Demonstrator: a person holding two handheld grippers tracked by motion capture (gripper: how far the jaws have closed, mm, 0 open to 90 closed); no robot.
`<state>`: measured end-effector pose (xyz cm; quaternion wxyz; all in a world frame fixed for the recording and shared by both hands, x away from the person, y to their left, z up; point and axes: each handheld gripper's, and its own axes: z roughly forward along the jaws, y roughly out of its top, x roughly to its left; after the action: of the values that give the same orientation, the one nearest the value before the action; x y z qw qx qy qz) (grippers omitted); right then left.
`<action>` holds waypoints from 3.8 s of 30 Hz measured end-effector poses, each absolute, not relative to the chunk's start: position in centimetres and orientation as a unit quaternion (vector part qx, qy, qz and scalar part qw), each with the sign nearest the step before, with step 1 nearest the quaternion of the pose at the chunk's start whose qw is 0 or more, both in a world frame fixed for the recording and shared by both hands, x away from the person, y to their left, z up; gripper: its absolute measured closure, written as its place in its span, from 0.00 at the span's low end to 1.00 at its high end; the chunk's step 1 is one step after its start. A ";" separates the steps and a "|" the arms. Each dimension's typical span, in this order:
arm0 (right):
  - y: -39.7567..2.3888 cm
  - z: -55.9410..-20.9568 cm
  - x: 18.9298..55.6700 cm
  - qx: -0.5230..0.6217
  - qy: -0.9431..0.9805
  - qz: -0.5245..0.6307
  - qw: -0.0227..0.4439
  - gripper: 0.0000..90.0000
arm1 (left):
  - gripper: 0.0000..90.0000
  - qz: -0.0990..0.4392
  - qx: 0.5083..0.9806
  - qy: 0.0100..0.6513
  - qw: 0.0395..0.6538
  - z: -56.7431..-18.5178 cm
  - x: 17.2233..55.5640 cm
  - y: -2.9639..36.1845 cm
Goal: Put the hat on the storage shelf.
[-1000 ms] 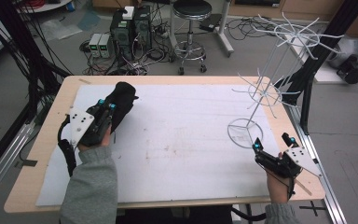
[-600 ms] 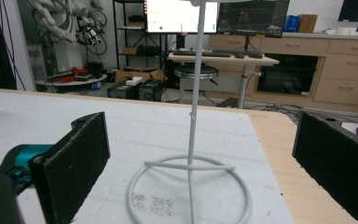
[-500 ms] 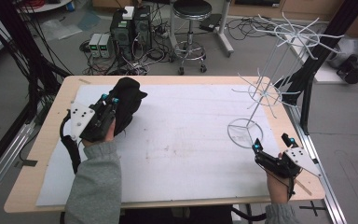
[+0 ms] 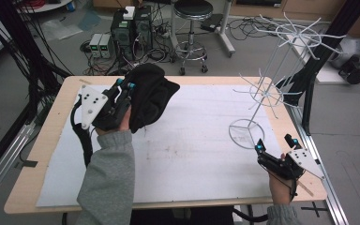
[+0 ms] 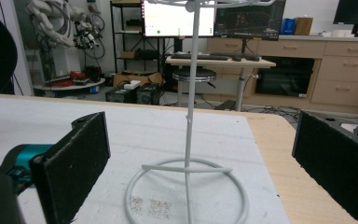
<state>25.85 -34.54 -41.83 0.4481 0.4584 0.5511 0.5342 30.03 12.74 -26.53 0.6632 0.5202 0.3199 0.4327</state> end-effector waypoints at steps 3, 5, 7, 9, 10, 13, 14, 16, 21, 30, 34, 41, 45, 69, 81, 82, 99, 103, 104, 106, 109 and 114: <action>-34.7 -41.8 25.8 0.461 0.548 0.536 0.447 0.03 | 0.96 0.439 0.514 0.317 0.665 -25.6 30.0 11.6; -34.7 -41.9 25.8 0.461 0.545 0.538 0.448 0.03 | 0.96 0.436 0.507 0.316 0.673 -25.0 30.0 11.2; -34.6 -41.9 25.8 0.463 0.545 0.538 0.446 0.03 | 0.96 0.432 0.498 0.316 0.683 -24.6 30.0 10.8; -34.6 -41.8 25.7 0.462 0.545 0.539 0.446 0.03 | 0.96 0.430 0.487 0.320 0.689 -24.1 29.9 10.5; -34.6 -41.8 25.7 0.462 0.544 0.539 0.447 0.03 | 0.96 0.430 0.482 0.320 0.693 -23.8 29.9 10.4; -34.6 -41.8 25.6 0.458 0.543 0.543 0.448 0.06 | 0.96 0.434 0.466 0.316 0.704 -23.1 29.7 10.2; -34.6 -41.7 25.5 0.459 0.541 0.544 0.448 0.06 | 0.96 0.441 0.459 0.314 0.705 -22.9 29.6 10.2; -34.6 -41.7 25.4 0.457 0.539 0.545 0.451 0.06 | 0.96 0.443 0.439 0.312 0.716 -22.5 29.2 10.3; -34.7 -41.8 25.4 0.459 0.541 0.544 0.448 0.06 | 0.96 0.443 0.388 0.302 0.750 -21.3 28.6 10.6; -34.8 -41.8 25.4 0.455 0.541 0.544 0.453 0.06 | 0.96 0.448 0.379 0.293 0.755 -20.0 28.2 9.8; -34.9 -41.6 25.2 0.448 0.541 0.547 0.456 0.06 | 0.95 0.445 0.375 0.295 0.757 -20.0 28.5 9.0; -35.0 -41.5 24.9 0.434 0.538 0.552 0.466 0.04 | 0.95 0.441 0.376 0.291 0.761 -19.6 29.2 7.3; -35.3 -41.5 24.7 0.431 0.531 0.554 0.474 0.03 | 0.95 0.436 0.375 0.291 0.765 -19.4 29.9 5.9; -35.9 -41.5 24.0 0.436 0.519 0.546 0.493 0.01 | 0.95 0.436 0.398 0.304 0.747 -16.1 33.3 -2.5; -35.3 -41.6 24.0 0.426 0.528 0.547 0.491 0.02 | 0.95 0.447 0.419 0.284 0.738 -15.6 33.3 -7.3; -35.3 -41.6 24.0 0.427 0.528 0.550 0.487 0.02 | 0.95 0.451 0.421 0.283 0.735 -15.7 33.4 -7.6; -36.4 -41.6 24.0 0.443 0.513 0.548 0.490 0.02 | 0.95 0.432 0.427 0.288 0.741 -16.6 34.3 -9.5; -36.3 -41.6 24.0 0.441 0.515 0.548 0.491 0.02 | 0.95 0.434 0.434 0.284 0.736 -16.8 34.2 -10.2; -36.3 -41.6 23.9 0.439 0.516 0.546 0.493 0.02 | 0.95 0.436 0.438 0.282 0.734 -16.9 34.1 -10.4; -36.4 -41.6 23.9 0.440 0.514 0.548 0.493 0.02 | 0.95 0.435 0.441 0.278 0.734 -17.1 34.0 -10.8; -36.6 -41.6 23.8 0.442 0.512 0.548 0.493 0.02 | 0.95 0.439 0.442 0.278 0.731 -17.3 34.0 -11.0; -36.9 -41.6 23.7 0.445 0.507 0.548 0.494 0.02 | 0.94 0.443 0.445 0.283 0.725 -18.0 34.1 -11.1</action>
<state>23.74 -36.90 -41.60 0.4937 0.4455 0.5074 0.5480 34.10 -11.11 -18.00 0.7250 0.4451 0.2825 0.4432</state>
